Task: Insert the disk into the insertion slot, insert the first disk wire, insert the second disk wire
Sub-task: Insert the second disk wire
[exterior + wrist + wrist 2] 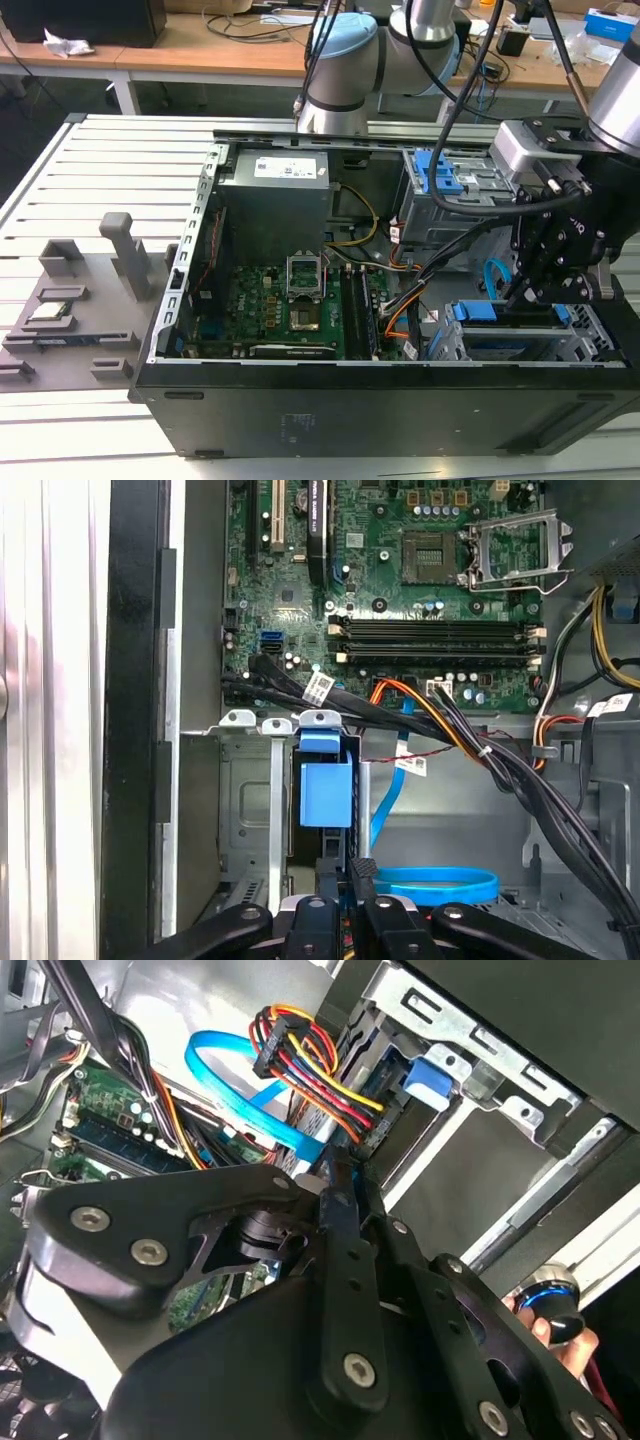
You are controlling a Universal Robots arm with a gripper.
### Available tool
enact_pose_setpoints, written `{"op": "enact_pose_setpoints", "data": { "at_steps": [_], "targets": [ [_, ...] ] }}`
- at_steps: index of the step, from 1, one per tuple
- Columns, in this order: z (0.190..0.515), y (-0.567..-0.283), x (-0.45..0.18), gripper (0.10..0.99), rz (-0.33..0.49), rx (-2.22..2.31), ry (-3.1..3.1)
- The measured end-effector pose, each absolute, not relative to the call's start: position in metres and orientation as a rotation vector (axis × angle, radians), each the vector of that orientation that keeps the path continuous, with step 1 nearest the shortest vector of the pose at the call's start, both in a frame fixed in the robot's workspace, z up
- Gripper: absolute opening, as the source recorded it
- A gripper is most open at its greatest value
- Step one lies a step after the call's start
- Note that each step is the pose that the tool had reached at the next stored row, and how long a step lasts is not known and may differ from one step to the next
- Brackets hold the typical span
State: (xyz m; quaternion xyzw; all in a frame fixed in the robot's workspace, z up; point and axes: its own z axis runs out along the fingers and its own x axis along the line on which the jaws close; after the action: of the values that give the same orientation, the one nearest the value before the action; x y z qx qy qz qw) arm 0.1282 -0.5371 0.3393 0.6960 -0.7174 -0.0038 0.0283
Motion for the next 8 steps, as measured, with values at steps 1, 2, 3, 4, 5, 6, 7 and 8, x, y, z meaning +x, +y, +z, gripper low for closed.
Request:
{"op": "enact_pose_setpoints", "data": {
  "at_steps": [1, 2, 3, 4, 5, 6, 7, 8],
  "targets": [
    [0.3392, -0.5371, 0.1281, 0.165, -0.012, 2.148, -2.214],
    [0.339, -0.5371, 0.1281, 0.165, -0.012, 2.148, -2.214],
    [0.339, -0.5371, 0.1281, 0.165, -0.012, 2.148, -2.214],
    [0.3389, -0.5371, 0.1281, 0.173, -0.012, 2.148, -2.214],
    [0.3387, -0.5371, 0.1282, 0.239, -0.012, 2.148, -2.214],
    [0.3386, -0.5371, 0.1281, 0.239, -0.012, 2.148, -2.214],
    [0.339, -0.5371, 0.1281, 0.239, -0.012, 2.148, -2.214],
    [0.3412, -0.5371, 0.1281, 0.239, -0.012, 2.148, -2.215]
  ]
}}
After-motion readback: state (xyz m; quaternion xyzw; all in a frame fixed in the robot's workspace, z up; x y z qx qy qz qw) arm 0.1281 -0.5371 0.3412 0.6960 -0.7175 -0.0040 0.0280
